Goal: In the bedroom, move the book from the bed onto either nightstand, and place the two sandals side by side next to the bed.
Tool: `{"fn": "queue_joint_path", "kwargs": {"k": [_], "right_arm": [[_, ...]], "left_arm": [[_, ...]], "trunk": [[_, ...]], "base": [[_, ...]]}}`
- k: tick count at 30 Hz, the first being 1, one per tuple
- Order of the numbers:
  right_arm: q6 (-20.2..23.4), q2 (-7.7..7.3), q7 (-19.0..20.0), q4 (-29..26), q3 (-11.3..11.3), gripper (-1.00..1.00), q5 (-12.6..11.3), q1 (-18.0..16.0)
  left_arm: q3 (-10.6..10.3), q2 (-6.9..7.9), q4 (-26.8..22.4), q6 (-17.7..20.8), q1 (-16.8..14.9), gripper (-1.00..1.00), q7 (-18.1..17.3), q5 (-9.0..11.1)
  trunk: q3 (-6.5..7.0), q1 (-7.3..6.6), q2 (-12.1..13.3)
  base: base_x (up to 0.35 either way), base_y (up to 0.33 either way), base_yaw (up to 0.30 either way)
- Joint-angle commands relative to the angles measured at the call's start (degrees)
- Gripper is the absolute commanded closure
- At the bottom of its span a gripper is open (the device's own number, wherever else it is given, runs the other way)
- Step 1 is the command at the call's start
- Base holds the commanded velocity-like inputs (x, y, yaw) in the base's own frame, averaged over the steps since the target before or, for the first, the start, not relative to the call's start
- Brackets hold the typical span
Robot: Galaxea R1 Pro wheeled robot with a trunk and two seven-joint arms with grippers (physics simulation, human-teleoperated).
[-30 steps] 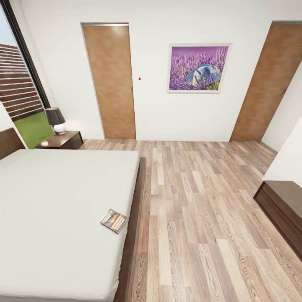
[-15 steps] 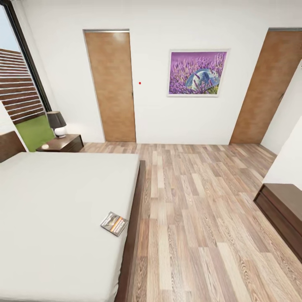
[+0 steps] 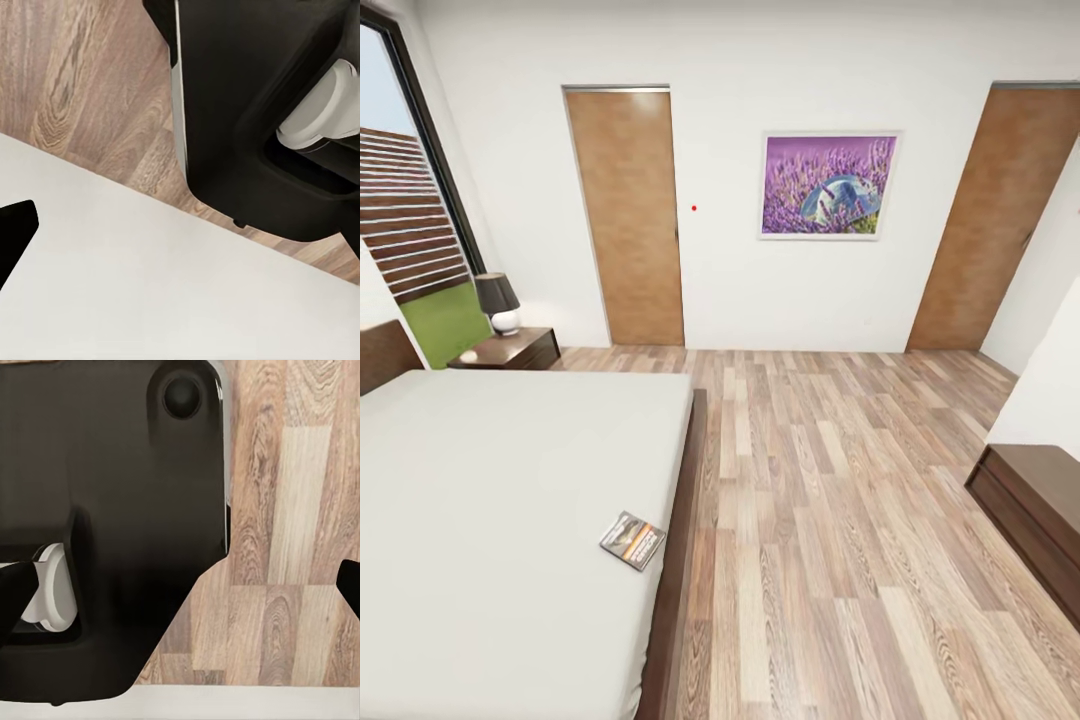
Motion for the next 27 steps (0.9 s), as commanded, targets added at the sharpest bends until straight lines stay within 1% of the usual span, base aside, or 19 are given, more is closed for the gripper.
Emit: {"fn": "queue_joint_path", "kwargs": {"k": [1,27], "right_arm": [[-0.2,-0.06,0.0,-0.1,0.4,-1.00,-0.6,0.0],[-0.2,-0.06,0.0,-0.1,0.4,-1.00,-0.6,0.0]], "left_arm": [[-0.1,0.03,-0.2,0.4,0.0,-1.00,0.0,0.5],[-0.1,0.03,-0.2,0.4,0.0,-1.00,0.0,0.5]], "trunk": [[0.00,0.04,-0.1],[2.43,0.04,-0.1]], "base": [[0.000,0.000,0.000],[0.000,0.000,0.000]]}}
